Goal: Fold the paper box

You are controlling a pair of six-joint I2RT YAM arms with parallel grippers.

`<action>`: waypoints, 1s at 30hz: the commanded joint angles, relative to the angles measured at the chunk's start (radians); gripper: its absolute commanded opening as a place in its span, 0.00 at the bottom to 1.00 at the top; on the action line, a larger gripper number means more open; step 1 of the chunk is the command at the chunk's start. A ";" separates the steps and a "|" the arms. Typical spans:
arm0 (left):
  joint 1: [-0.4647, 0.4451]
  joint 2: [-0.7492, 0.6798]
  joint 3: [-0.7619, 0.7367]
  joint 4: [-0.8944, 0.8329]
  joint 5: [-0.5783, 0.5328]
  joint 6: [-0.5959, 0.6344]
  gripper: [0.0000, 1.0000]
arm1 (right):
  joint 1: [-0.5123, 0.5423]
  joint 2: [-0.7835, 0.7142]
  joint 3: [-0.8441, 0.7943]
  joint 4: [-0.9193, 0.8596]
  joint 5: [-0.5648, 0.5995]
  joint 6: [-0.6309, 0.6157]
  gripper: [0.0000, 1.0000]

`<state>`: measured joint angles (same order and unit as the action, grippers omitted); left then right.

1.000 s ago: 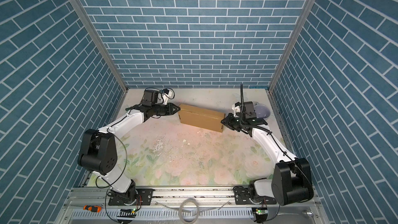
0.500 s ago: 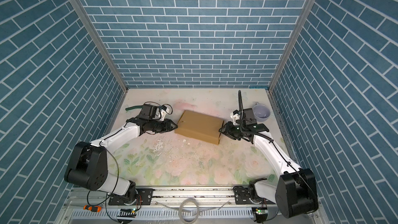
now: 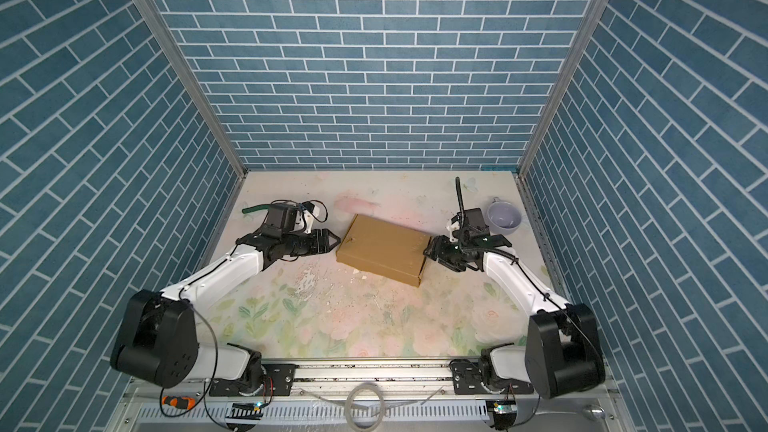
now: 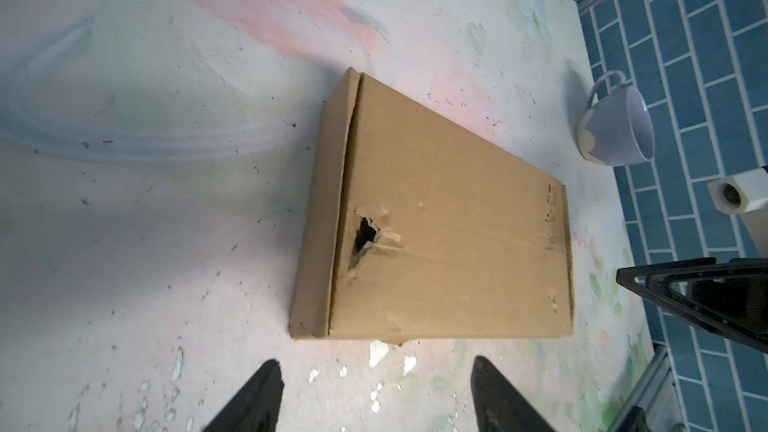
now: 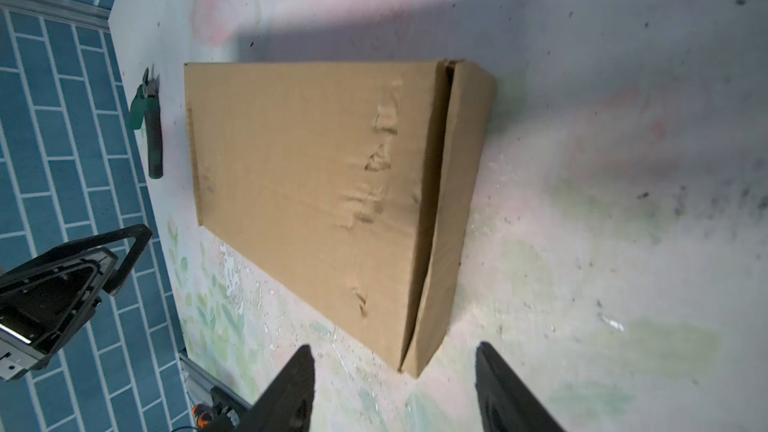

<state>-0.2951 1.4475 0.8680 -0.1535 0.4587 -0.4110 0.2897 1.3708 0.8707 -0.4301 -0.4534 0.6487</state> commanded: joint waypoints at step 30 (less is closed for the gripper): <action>-0.070 -0.701 -0.461 0.446 -0.903 0.487 0.84 | -0.027 -0.170 -0.182 0.609 0.634 -0.555 0.75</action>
<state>-0.3637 0.7261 0.4427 0.1108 -0.1081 -0.1074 0.3046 1.2518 0.8314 -0.1417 -0.0849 0.2543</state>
